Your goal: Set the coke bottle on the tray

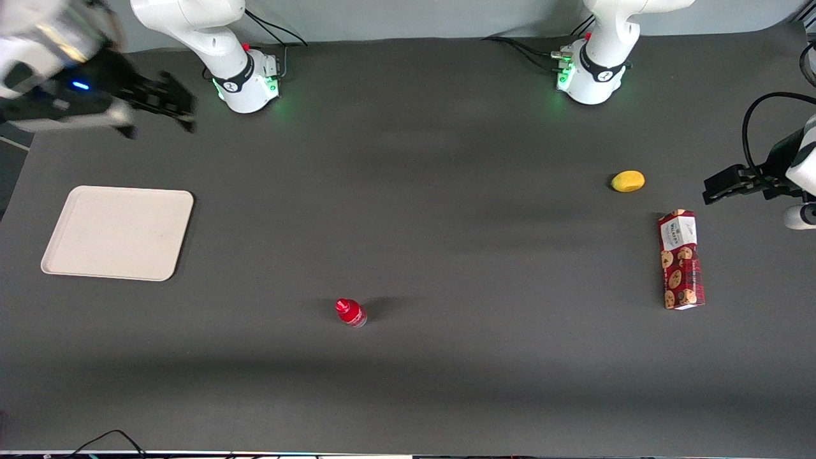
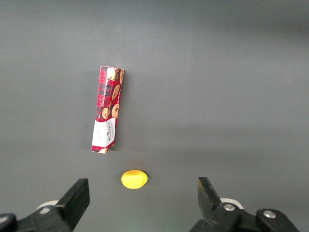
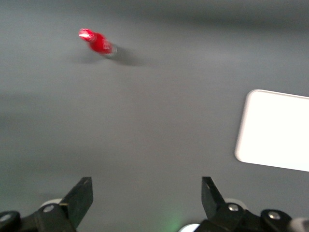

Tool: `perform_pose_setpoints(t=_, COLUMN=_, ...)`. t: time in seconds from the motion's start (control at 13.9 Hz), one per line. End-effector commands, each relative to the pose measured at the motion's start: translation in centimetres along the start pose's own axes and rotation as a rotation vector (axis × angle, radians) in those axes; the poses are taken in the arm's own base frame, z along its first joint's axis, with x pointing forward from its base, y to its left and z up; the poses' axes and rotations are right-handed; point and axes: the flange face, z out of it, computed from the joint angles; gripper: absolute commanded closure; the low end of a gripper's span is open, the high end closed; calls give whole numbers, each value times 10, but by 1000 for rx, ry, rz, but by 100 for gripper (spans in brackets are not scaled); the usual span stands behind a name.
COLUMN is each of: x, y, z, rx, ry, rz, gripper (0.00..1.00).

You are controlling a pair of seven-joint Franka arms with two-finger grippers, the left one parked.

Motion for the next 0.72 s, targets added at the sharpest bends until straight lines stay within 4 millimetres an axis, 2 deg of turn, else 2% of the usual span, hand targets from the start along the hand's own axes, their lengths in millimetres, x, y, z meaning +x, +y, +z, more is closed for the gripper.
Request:
perform_pose_setpoints(t=0.0, x=84, y=-46, z=58, rx=99, ry=-64, rz=83, gripper=0)
perform_pose_setpoints(t=0.14, x=121, y=-57, z=106, rx=111, ry=-13, rz=132, gripper=0)
perform_pose_setpoints(t=0.29, x=144, y=-73, z=165, rx=66, ry=3, rz=176, gripper=0)
perform_pose_setpoints(t=0.43, x=167, y=-87, z=222, rx=106, ry=18, rz=266, gripper=0)
perform_pose_setpoints(t=0.65, x=175, y=-119, z=282, rx=91, ry=60, rz=330, gripper=0)
